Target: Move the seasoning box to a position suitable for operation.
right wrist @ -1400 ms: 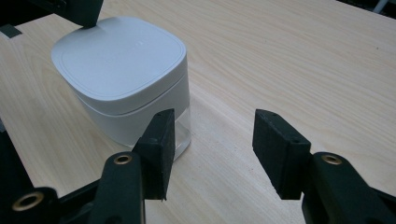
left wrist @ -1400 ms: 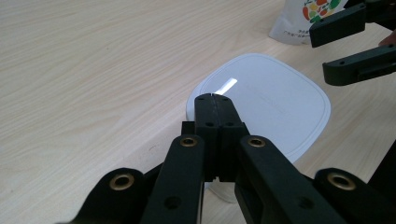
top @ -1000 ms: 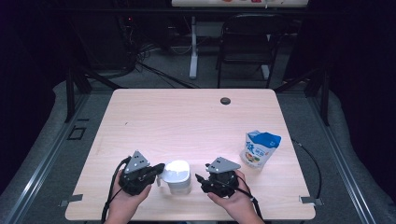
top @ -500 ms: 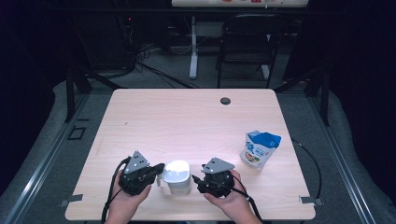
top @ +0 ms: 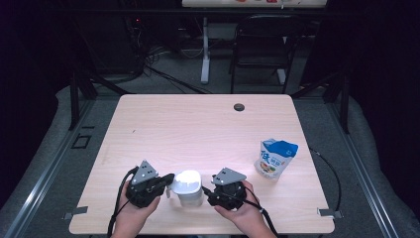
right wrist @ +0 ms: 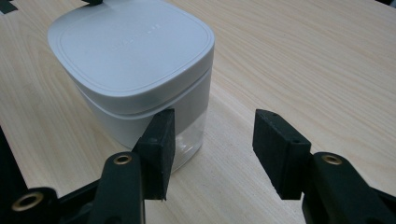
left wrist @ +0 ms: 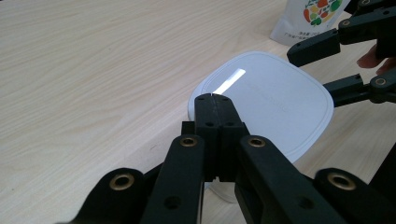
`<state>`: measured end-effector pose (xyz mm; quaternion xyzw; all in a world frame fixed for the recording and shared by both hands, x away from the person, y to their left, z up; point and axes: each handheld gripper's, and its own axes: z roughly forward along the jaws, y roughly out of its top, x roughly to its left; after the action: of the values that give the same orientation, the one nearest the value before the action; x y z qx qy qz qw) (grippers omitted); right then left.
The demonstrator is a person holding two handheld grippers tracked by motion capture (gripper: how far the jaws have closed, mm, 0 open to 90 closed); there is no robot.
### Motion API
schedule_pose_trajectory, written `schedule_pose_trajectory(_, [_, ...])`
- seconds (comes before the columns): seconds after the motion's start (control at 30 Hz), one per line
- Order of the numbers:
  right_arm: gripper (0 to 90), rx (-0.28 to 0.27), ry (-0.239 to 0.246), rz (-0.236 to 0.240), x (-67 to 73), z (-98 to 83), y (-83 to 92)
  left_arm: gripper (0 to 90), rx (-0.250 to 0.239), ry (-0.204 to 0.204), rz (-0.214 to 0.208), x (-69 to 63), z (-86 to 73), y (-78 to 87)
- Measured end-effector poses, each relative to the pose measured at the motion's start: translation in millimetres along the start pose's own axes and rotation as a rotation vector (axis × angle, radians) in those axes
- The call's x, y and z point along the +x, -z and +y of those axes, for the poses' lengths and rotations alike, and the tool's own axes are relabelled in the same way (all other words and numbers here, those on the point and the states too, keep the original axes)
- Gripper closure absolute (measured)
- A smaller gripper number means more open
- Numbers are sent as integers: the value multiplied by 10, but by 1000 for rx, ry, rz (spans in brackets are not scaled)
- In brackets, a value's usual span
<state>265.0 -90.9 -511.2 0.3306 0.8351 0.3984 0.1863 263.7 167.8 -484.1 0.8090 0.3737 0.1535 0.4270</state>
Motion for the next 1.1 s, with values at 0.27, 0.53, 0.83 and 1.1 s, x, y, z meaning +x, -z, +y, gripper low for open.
schedule_pose_trajectory(0.27, [493,-9,5,0,3,29,27,900,2,2,1,-3,1,1])
schedule_pose_trajectory(0.53, [492,-14,11,2,11,57,34,900,4,0,2,4,-4,5])
schedule_pose_trajectory(0.83, [489,-23,12,1,12,86,51,900,5,4,-2,13,-7,10])
schedule_pose_trajectory(1.1, [489,-27,18,-2,11,124,81,835,-4,8,-2,-2,-20,21])
